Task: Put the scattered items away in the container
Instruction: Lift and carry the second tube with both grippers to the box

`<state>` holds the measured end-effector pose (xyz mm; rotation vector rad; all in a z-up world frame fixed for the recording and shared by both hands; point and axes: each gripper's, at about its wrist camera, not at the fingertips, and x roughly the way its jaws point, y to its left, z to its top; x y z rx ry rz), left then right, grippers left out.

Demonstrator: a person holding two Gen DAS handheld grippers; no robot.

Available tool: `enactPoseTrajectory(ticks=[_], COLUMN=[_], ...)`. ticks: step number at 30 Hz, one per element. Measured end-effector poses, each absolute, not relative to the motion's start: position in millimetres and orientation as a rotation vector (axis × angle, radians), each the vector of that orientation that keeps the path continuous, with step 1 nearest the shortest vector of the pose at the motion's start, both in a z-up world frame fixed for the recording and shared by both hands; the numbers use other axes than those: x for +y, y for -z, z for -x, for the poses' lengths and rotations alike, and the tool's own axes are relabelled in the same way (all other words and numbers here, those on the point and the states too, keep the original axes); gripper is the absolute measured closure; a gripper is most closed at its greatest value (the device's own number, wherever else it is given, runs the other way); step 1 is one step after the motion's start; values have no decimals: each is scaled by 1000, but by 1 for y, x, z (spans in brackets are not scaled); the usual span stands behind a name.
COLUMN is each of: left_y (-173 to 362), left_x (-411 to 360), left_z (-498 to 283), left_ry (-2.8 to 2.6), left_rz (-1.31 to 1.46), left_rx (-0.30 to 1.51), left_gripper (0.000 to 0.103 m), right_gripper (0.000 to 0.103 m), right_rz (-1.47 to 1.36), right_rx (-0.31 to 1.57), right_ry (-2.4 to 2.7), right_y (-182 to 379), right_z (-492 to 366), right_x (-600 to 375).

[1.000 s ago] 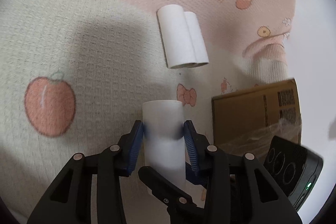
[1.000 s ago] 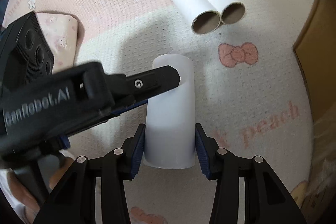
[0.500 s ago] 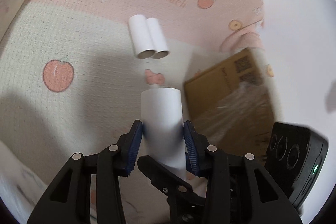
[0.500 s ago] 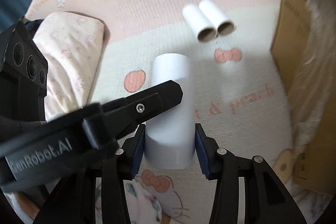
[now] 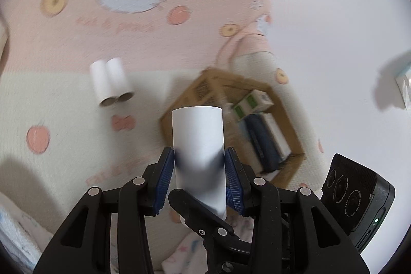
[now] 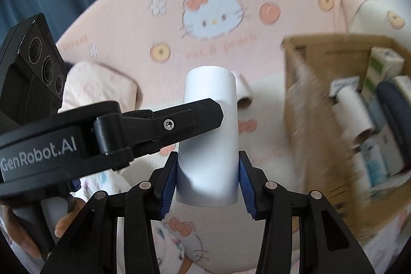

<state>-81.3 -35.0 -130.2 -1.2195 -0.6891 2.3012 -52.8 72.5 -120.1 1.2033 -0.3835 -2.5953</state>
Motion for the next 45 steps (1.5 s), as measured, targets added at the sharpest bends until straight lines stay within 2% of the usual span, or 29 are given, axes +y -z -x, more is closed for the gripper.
enactPoseTrajectory(ticks=[6,14,19,27,34,37,45], left_y=[93,66,58,85,138,148,152], left_x=[3,57,96,143,154,156,155], left_z=[99,145,170,209,243,246,250], left_ry=[-2282,-2171,-2144,-2097,-2010,-2017,-2085], left_rz=[1151,1191,1217,1374,1652,1676,1660], left_rx=[-617,-565,-474,-335,-373,-338,-210], left_gripper=[59,59,59,59,59,59,59], right_gripper=[61,60,60,60,61,61,61], right_rz=[-1118,-1107,-1151,-1355,-1584,-1637,-1702], right_rx=[-383,-221,-292,-409,-619,-677,-619], right_ry=[2646,2705,2687,2568,2335,2268,2228], right_y=[86,54,50,82,141,158,174], right_z=[56,77,99,134,168,177,199], right_x=[112,167,209,254,272,275,260])
